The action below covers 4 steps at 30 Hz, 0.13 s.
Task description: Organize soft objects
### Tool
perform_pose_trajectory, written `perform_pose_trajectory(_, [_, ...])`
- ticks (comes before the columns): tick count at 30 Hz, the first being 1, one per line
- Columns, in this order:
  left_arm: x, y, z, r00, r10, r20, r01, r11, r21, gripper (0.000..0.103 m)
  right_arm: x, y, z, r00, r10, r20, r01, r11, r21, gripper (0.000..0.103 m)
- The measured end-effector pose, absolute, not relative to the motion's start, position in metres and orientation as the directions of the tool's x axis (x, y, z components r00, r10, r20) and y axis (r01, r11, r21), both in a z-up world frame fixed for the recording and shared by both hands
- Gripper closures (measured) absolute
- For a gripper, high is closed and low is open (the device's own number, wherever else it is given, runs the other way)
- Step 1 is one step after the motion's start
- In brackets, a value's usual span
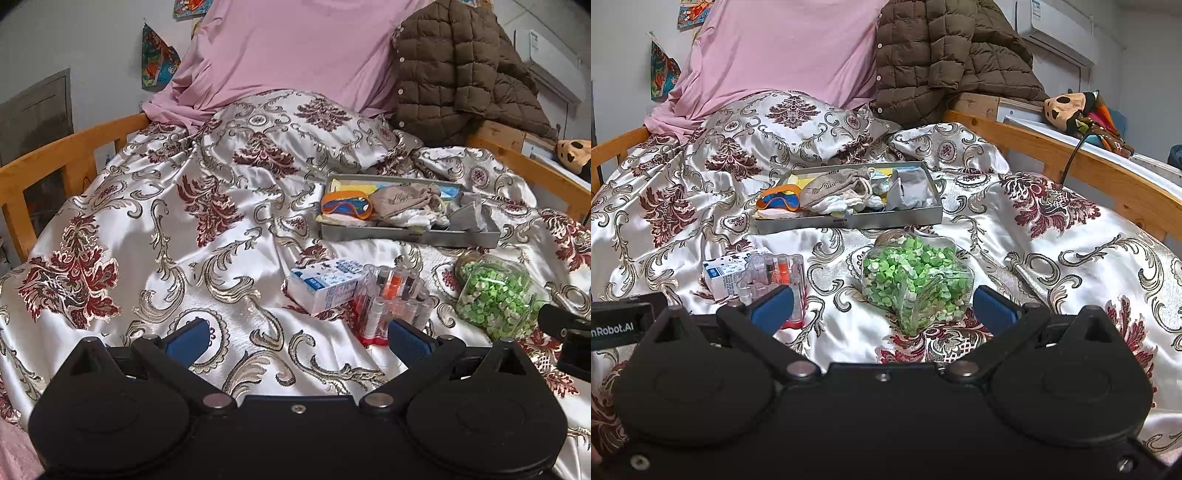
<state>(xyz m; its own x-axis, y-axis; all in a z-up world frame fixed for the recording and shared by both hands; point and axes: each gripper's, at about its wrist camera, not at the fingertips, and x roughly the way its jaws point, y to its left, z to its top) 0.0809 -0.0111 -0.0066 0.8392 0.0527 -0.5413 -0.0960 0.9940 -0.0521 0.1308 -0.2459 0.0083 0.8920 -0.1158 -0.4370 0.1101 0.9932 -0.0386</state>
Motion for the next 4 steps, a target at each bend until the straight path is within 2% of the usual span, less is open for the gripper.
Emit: perform_pose_trajectory(4, [0.0804, -0.0119, -0.0037, 0.835, 0.05, -0.547, -0.102, 0.993, -0.065, 0.001, 0.1306, -0.2472, 0.0036, 0.887, -0.113, -0.448, 0.105, 0.994, -0.043, 0.001])
